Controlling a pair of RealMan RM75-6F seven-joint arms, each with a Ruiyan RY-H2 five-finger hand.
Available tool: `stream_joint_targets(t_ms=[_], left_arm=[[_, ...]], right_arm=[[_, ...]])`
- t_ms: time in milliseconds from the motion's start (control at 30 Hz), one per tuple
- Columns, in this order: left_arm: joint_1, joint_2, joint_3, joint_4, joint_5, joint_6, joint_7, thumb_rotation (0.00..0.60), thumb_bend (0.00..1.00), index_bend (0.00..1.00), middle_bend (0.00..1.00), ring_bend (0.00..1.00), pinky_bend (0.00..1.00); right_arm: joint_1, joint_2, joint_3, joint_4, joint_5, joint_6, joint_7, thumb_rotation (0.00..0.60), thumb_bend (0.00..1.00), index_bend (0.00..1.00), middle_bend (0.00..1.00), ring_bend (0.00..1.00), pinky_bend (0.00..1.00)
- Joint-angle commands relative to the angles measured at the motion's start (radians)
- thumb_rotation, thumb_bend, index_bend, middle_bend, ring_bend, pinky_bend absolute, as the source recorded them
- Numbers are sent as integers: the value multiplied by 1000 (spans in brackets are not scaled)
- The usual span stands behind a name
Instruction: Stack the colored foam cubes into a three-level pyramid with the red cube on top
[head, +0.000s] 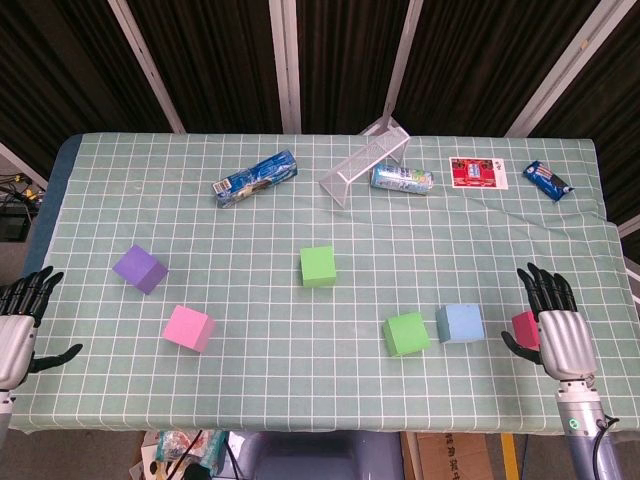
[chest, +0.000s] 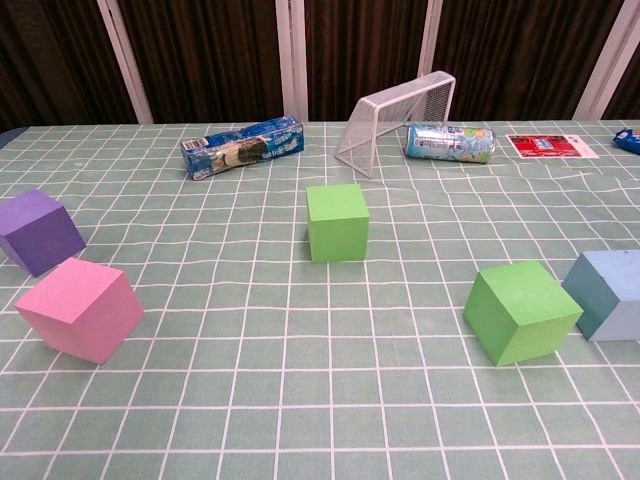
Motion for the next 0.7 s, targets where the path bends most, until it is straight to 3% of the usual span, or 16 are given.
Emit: stream_joint_targets(t_ms=[33,700], left_arm=[[1,1,0,-1,1,2,0,600,25,0,0,0,3],[-13,9,9,-11,-14,-42,42,600,25,0,0,0,3]], right_arm=[[-1,3,-1,-5,0,-1,1,600,242,0,0,0,0],[2,12,-1,-15,18,-24,2,600,242,0,0,0,0]])
